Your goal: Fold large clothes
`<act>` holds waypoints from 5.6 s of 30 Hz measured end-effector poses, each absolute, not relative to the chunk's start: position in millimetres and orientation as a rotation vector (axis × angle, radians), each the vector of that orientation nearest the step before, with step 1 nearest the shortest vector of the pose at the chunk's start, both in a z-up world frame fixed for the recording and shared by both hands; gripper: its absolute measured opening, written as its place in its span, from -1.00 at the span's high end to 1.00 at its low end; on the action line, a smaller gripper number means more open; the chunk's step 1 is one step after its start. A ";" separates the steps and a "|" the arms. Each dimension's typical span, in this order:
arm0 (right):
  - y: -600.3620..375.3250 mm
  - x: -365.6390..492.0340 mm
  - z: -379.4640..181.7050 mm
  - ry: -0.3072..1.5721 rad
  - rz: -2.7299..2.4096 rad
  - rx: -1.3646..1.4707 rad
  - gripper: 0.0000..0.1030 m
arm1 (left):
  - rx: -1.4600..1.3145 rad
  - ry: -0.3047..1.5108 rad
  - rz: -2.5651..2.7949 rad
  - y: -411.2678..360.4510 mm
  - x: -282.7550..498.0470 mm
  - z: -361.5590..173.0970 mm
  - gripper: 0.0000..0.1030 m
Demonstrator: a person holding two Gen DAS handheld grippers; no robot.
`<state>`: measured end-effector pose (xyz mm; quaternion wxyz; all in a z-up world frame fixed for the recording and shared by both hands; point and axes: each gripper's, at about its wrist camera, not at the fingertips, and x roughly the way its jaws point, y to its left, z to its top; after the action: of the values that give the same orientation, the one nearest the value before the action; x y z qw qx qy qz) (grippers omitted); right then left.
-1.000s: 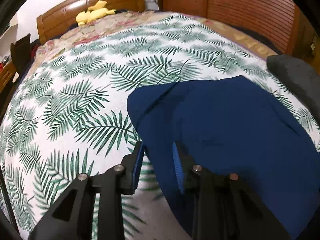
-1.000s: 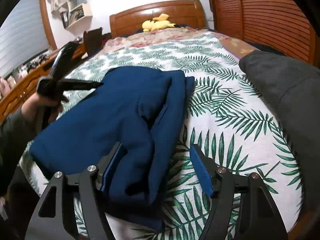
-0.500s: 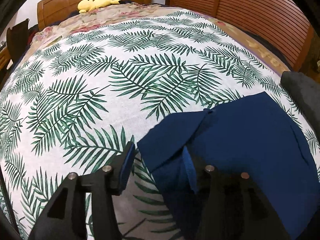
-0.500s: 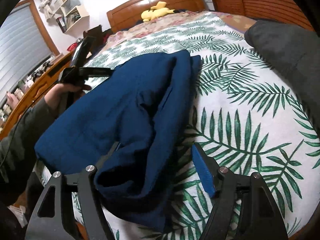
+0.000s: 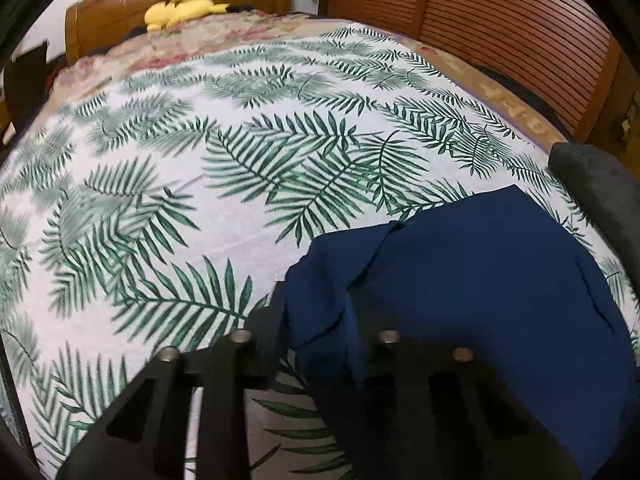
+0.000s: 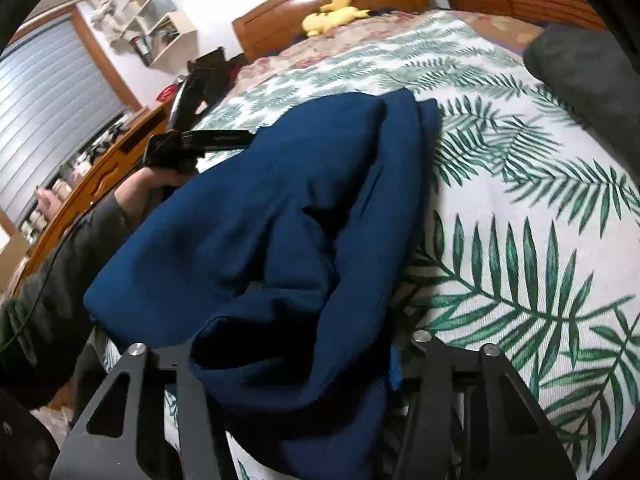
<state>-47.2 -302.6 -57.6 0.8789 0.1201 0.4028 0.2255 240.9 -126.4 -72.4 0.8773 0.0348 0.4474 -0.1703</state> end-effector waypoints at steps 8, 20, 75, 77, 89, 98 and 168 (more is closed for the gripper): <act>-312.9 -52.9 -39.8 0.761 0.517 0.259 0.51 | 0.129 0.754 -0.321 -146.0 208.5 -5.5 0.85; -334.1 -69.1 26.6 0.610 0.474 0.140 0.60 | 0.165 0.546 -0.369 -215.1 155.1 99.4 0.85; -540.7 -111.7 127.8 0.588 -0.211 -0.066 -0.15 | 0.207 0.458 -0.567 -300.8 -3.6 205.0 0.32; -515.2 -116.8 141.8 0.557 -0.172 -0.063 -0.19 | 0.192 0.454 -0.533 -282.3 -17.3 210.1 0.32; -339.9 -146.0 160.7 0.407 0.101 -0.013 -0.73 | 0.133 0.400 -0.326 -169.5 -106.4 207.8 0.31; -227.4 -178.5 136.8 0.342 0.259 0.019 -0.73 | 0.053 0.422 -0.149 -89.9 -157.8 161.6 0.30; -146.9 -208.8 99.2 0.342 0.349 -0.016 -0.73 | -0.012 0.426 0.007 -29.3 -205.9 109.4 0.28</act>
<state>-208.8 -146.9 99.2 0.9703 -0.0081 0.1694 0.1728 -205.9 -29.3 109.4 0.9773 -0.0058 0.2116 0.0033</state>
